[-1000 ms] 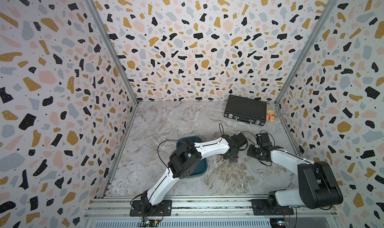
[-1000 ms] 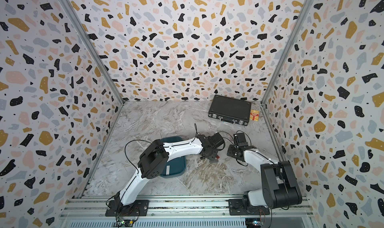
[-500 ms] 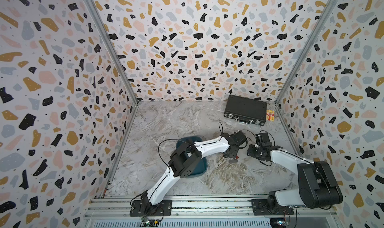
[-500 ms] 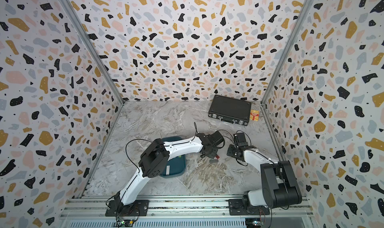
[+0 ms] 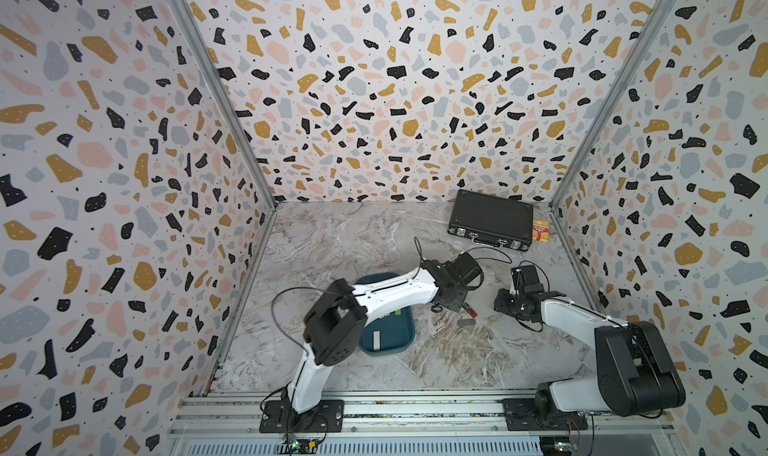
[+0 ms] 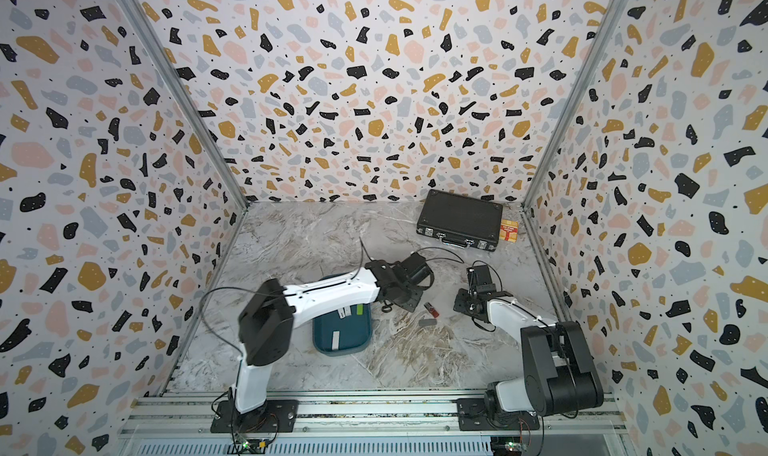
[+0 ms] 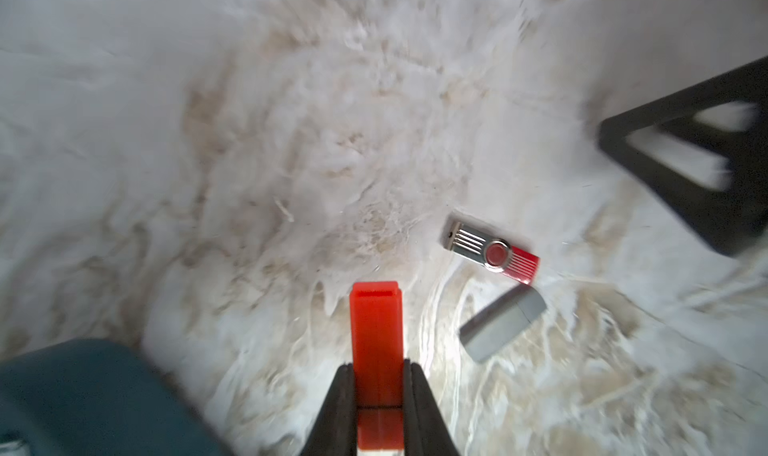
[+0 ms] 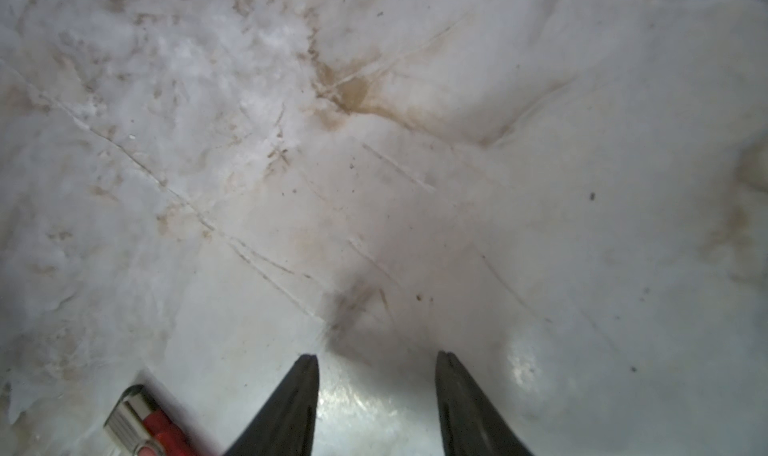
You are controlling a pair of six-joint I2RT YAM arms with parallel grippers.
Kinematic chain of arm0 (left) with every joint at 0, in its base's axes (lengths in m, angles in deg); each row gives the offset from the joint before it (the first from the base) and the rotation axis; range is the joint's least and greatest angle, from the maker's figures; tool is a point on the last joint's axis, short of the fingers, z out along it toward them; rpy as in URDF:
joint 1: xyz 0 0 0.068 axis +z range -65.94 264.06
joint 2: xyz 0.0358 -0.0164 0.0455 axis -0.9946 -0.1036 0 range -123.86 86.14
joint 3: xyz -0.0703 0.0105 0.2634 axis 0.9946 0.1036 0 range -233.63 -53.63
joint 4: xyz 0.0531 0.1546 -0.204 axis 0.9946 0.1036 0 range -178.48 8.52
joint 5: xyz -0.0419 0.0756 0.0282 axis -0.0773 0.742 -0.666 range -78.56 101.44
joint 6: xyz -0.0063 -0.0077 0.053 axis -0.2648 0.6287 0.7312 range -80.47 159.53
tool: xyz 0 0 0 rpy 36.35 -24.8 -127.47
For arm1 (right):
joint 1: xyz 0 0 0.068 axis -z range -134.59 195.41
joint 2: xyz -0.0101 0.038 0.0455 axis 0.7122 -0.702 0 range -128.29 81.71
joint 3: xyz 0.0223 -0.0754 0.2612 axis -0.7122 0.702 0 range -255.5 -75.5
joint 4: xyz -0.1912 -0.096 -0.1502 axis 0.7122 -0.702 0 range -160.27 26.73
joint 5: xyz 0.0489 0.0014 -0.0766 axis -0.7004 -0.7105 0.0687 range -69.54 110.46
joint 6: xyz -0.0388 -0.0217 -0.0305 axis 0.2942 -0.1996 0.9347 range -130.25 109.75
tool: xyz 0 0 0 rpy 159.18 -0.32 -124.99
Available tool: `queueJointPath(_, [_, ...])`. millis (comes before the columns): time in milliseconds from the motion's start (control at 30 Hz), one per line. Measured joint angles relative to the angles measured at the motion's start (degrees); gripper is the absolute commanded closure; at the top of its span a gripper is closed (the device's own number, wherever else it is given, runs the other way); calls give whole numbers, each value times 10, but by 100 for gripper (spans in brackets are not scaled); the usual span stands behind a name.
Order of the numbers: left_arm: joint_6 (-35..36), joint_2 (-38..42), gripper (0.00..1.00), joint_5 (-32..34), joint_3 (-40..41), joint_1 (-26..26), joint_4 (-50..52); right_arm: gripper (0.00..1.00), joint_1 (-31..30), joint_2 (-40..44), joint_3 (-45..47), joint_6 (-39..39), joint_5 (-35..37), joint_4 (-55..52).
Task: Put the usb flash drive into the storage box
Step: Place the USB flash in the storage box.
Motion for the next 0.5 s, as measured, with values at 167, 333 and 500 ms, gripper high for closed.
queueJointPath(167, [-13,231,86,10,170,86,-26,49,0,-3,-2,0,-3,1])
queueJointPath(333, [-27,325,84,14,320,198,-26,49,0,-9,-8,2,-7,0])
queueJointPath(500, [-34,301,84,-3,377,219,-23,49,0,-11,-11,7,-14,-1])
